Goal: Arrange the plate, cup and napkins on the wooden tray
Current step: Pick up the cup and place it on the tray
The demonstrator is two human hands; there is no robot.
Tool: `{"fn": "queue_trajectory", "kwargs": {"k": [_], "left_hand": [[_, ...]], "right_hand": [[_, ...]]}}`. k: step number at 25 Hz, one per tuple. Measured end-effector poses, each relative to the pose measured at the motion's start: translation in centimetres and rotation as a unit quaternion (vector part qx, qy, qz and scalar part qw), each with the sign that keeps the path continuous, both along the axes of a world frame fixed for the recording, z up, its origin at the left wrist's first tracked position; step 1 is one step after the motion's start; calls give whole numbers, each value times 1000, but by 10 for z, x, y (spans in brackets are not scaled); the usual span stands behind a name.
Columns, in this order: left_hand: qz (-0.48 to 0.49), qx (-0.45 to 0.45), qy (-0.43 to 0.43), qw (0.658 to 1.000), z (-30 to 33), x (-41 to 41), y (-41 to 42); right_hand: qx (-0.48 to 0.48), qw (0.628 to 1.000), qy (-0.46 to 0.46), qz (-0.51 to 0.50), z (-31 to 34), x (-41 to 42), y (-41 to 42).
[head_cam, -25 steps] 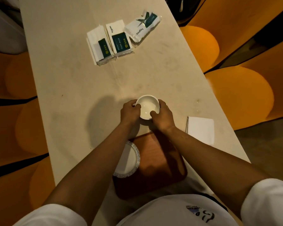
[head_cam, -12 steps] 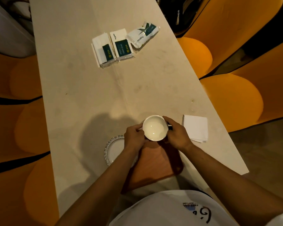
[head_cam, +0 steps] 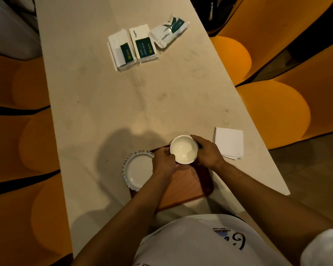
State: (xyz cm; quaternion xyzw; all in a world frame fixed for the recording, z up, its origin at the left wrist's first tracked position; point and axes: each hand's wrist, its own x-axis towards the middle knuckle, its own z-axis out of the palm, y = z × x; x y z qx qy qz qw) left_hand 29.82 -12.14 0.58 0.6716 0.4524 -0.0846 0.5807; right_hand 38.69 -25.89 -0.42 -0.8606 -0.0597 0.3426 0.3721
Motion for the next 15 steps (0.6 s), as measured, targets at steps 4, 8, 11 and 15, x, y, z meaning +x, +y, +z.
{"fn": "queue_trajectory", "kwargs": {"k": [4,8,11,15], "left_hand": [[22,0,48,999,-3,8,0],[25,-9,70,997,-4,12,0],[20,-10,76,997,-8,13,1],[20,-27,79,996,-11,13,5]], "right_hand": [[-11,1000,-8,22,-2,4,2],[-24,999,-20,43,-3,10,2],[-16,998,-19,51,-6,11,0],[-2,999,-12,41,-9,10,-3]]}}
